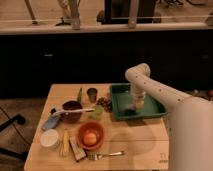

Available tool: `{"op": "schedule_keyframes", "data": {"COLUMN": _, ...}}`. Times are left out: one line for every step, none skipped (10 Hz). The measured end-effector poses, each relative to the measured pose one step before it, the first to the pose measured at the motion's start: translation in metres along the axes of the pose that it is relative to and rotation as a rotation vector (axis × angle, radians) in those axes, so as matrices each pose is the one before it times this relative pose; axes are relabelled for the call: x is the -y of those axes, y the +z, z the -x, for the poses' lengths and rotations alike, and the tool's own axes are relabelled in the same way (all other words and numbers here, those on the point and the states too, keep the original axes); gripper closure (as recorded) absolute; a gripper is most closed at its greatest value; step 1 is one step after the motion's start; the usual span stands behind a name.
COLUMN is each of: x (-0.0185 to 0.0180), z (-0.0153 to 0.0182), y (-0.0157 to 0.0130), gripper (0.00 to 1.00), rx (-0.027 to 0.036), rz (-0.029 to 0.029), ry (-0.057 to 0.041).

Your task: Wipe tray with towel

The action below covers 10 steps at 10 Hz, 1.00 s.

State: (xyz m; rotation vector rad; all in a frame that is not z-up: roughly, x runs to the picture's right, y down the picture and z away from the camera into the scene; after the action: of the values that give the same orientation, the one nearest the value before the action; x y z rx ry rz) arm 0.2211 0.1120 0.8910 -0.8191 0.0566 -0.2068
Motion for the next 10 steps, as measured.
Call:
{"op": "schedule_keyframes", "data": {"x": 0.00215, "z": -0.01025, "y": -0.00085, "gripper": 0.97, "rx": -0.01116, "rz": -0.00402, "ry": 0.0204}}
{"op": "schedule_keyframes", "data": {"x": 0.00553, "z": -0.00571, "y": 0.00158, "gripper": 0.97, "rx": -0.00307, "rz": -0.00309, "ry": 0.01769}}
{"op": "schedule_keyframes", "data": {"x": 0.00597, "z": -0.00252, "y": 0.00186, "gripper": 0.97, "rx": -0.0015, "rz": -0.00529, "ry": 0.01081}}
{"op": "schedule_keyframes", "data": {"x": 0.00803, "z": -0.00194, "y": 0.00283, "gripper": 0.97, "rx": 0.00041, "rz": -0.00939, "ry": 0.01105}}
{"op": "schedule_keyframes", "data": {"x": 0.00699, "z": 0.00192, "y": 0.00316, "gripper": 0.97, "rx": 0.00553, "rz": -0.0081, "ry": -0.00208}}
{"op": "schedule_keyframes", "data": {"x": 0.00358, "z": 0.0041, "y": 0.00262, "gripper": 0.97, "rx": 0.00687, "rz": -0.00324, "ry": -0.00905}}
{"op": "schedule_keyframes", "data": {"x": 0.00172, "z": 0.00631, "y": 0.00287, "gripper": 0.97, "rx": 0.009, "rz": 0.00156, "ry": -0.01643}}
{"op": "schedule_keyframes", "data": {"x": 0.00015, "z": 0.01222, "y": 0.0025, "gripper": 0.97, "rx": 0.02023, "rz": 0.00656, "ry": -0.02221}}
{"op": "schedule_keyframes", "data": {"x": -0.00265, "z": 0.00677, "y": 0.00149, "gripper": 0.97, "rx": 0.01103, "rz": 0.00839, "ry": -0.0115}}
{"op": "schedule_keyframes", "data": {"x": -0.00668, "z": 0.00113, "y": 0.00281, "gripper": 0.97, "rx": 0.00284, "rz": 0.01363, "ry": -0.00549}}
